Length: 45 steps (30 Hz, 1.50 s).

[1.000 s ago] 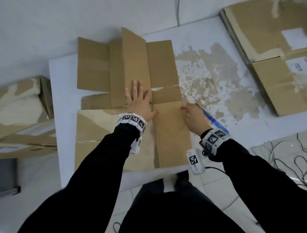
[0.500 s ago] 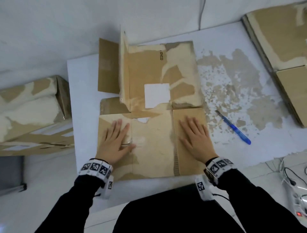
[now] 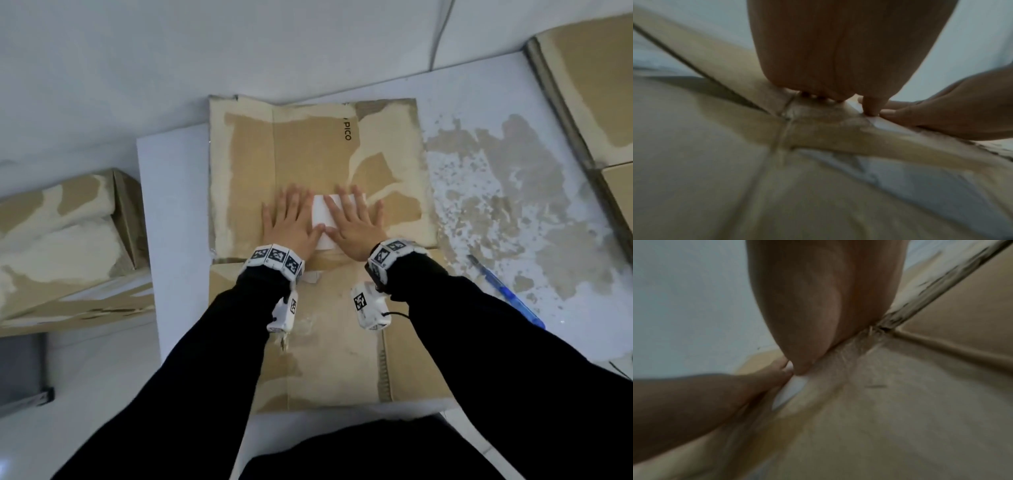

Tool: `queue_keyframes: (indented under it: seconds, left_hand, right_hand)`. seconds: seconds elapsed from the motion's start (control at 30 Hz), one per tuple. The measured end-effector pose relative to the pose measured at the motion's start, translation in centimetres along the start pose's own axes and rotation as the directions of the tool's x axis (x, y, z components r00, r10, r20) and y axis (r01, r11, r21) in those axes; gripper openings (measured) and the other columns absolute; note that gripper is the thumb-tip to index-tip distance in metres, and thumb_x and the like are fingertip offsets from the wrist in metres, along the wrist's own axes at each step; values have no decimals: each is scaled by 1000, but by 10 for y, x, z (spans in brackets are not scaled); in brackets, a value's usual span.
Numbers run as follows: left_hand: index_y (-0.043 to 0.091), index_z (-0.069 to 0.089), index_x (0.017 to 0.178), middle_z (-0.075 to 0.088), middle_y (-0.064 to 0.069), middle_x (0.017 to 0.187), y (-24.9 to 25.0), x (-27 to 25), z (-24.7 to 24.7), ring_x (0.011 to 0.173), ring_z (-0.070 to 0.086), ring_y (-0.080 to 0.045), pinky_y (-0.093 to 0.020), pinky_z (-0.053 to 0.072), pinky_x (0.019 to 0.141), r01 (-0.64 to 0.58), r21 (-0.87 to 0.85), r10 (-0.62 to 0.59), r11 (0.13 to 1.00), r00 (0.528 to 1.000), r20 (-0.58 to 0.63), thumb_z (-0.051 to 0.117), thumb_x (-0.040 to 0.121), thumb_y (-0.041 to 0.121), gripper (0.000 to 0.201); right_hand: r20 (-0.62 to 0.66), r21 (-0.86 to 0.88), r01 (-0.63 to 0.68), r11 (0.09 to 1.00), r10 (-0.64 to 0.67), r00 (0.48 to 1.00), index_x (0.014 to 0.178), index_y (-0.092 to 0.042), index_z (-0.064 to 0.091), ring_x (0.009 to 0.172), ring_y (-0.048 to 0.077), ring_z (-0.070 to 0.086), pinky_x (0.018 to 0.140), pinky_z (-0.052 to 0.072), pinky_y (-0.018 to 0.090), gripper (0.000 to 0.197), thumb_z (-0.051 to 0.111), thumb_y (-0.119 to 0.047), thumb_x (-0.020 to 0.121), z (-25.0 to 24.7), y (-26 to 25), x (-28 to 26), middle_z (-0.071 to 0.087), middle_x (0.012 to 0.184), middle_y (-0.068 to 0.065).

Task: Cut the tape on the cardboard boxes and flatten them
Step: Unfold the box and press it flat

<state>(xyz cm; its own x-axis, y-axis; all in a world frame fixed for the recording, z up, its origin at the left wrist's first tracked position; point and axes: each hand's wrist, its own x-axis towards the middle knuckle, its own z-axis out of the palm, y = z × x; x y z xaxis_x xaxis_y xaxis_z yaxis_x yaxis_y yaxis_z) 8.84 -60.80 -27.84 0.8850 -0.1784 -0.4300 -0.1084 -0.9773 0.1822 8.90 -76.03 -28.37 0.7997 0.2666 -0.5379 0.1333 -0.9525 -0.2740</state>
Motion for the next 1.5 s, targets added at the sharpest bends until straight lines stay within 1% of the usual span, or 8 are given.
queue_keyframes:
  seconds: [0.17, 0.33, 0.53, 0.6, 0.77, 0.93, 1.1, 1.5]
  left_hand:
    - [31, -9, 151, -20, -1, 159, -5, -4, -6, 145, -20, -19, -46, -14, 116, 10, -48, -11, 999, 1000, -22, 32, 95, 56, 74]
    - [37, -13, 150, -29, 0, 156, -48, -32, -7, 142, -28, -18, -48, -17, 112, 264, -232, -252, 936, 964, 80, 47, 83, 69, 95]
    - [31, 12, 152, -5, -1, 161, -57, -49, -21, 148, -1, -21, -55, 9, 116, 337, -319, -344, 886, 938, 34, 62, 85, 44, 84]
    - [36, 21, 147, 11, -10, 157, -55, -69, -16, 142, 14, -31, -60, 18, 110, 464, -385, -496, 798, 868, 20, 63, 82, 41, 78]
    - [12, 43, 131, 45, -16, 133, -48, -111, 11, 125, 39, -34, -42, 32, 99, 634, -694, -858, 341, 511, 45, 66, 80, 42, 64]
    - [6, 51, 102, 57, -15, 107, -69, -117, 15, 107, 54, -35, -32, 33, 80, 510, -732, -731, 452, 682, 24, 51, 93, 46, 41]
    - [7, 43, 86, 51, -12, 86, -58, -123, 9, 84, 51, -31, -30, 32, 71, 380, -777, -732, 502, 665, -147, 57, 91, 40, 36]
    - [8, 43, 79, 46, -5, 70, 114, -88, -46, 72, 43, -24, -28, 31, 64, 44, -873, -698, 485, 621, -357, 59, 91, 41, 38]
  right_hand:
    - [-48, 4, 5, 1000, -5, 999, 148, -36, -13, 142, 19, -27, 110, -16, 58, 63, 18, -57, 97, -3, 4, -6, -26, 155, -9]
    - [-137, 137, -153, 979, 172, 976, 148, -40, -9, 142, 23, -25, 114, -13, 49, 64, 26, -55, 97, 0, 36, -36, -23, 156, -8]
    - [-185, 254, -281, 926, 331, 925, 150, -37, 7, 146, 29, -8, 117, 5, 52, 66, 41, -47, 96, 4, 70, -80, -9, 160, -1]
    - [-226, 373, -296, 879, 395, 890, 149, -30, 20, 144, 33, 6, 115, 15, 53, 63, 49, -39, 94, 10, 73, -99, 4, 159, 4]
    - [-201, 753, -306, 583, 646, 736, 140, -2, 32, 130, 38, 35, 107, 31, 48, 65, 57, -37, 91, 21, 81, -110, 40, 140, 21]
    - [-136, 758, -312, 574, 605, 784, 136, -1, 36, 121, 38, 47, 96, 37, 39, 44, 40, -27, 100, 8, 87, -110, 51, 131, 23]
    - [-306, 780, -148, 608, 577, 758, 124, -1, 45, 101, 28, 55, 73, 32, 25, 30, 41, -18, 100, 9, 85, -126, 59, 110, 16]
    - [-538, 767, 149, 624, 499, 680, 116, -10, 51, 96, 28, 62, 85, 49, 42, 24, 49, -24, 97, -108, 258, -176, 65, 108, 16]
